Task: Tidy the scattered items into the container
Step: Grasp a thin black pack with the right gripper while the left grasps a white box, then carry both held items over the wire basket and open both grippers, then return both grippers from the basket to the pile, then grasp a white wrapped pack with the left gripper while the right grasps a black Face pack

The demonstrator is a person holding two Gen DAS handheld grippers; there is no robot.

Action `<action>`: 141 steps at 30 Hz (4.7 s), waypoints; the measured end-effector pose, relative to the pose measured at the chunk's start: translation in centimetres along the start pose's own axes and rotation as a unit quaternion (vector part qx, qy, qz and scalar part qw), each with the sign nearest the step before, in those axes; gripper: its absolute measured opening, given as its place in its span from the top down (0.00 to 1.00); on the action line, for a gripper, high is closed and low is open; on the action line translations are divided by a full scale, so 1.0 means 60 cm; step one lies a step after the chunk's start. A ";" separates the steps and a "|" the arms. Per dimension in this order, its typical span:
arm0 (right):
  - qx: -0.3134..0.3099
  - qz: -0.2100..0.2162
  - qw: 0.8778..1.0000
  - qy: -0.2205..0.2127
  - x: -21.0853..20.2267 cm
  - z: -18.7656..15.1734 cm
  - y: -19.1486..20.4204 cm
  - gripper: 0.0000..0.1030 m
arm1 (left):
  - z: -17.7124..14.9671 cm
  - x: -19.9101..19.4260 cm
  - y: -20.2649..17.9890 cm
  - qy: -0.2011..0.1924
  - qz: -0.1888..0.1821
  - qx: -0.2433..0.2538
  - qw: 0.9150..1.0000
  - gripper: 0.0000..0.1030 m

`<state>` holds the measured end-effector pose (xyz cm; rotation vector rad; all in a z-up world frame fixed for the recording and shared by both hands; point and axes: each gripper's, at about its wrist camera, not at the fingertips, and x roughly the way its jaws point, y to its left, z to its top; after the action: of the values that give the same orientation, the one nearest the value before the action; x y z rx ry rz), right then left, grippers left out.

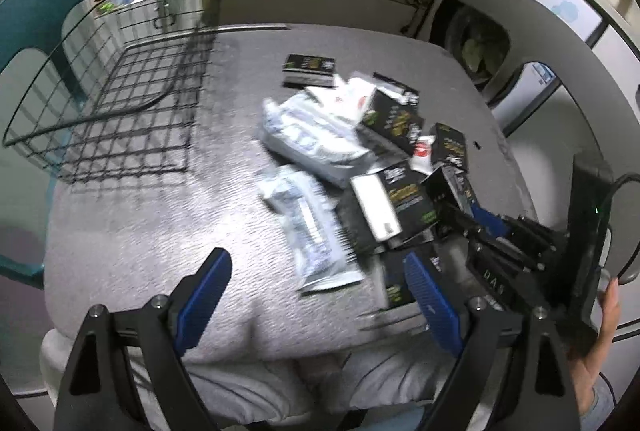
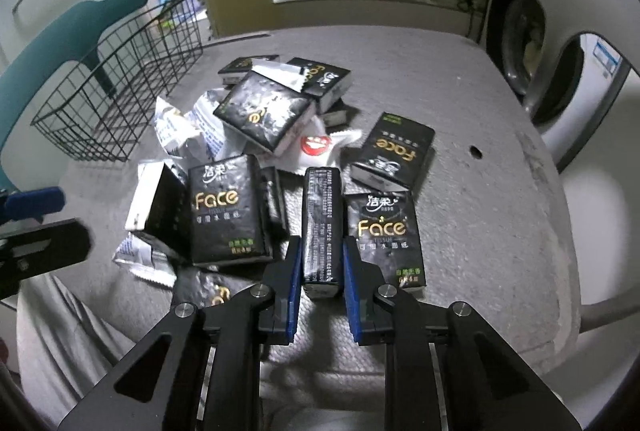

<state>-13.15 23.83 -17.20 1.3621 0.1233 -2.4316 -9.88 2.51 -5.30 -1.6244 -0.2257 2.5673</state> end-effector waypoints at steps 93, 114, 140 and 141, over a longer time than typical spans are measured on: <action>0.008 0.049 0.998 0.042 -0.009 -0.034 0.036 0.53 | 0.012 0.047 0.028 0.034 0.004 0.010 0.999 0.39; -0.008 0.022 0.999 0.046 0.039 -0.043 0.127 0.34 | 0.006 0.078 0.034 0.048 0.026 0.043 0.998 0.70; -0.003 0.012 1.000 0.028 0.000 -0.040 0.082 0.39 | 0.023 0.139 0.008 0.065 0.057 0.076 0.993 0.59; -0.003 0.012 1.000 0.028 -0.001 -0.040 0.083 0.39 | 0.023 0.138 0.009 0.065 0.057 0.076 0.993 0.60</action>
<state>-9.47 19.79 -17.94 1.4218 0.1290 -2.3728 -14.68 3.18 -12.15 -1.7846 0.0733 2.4739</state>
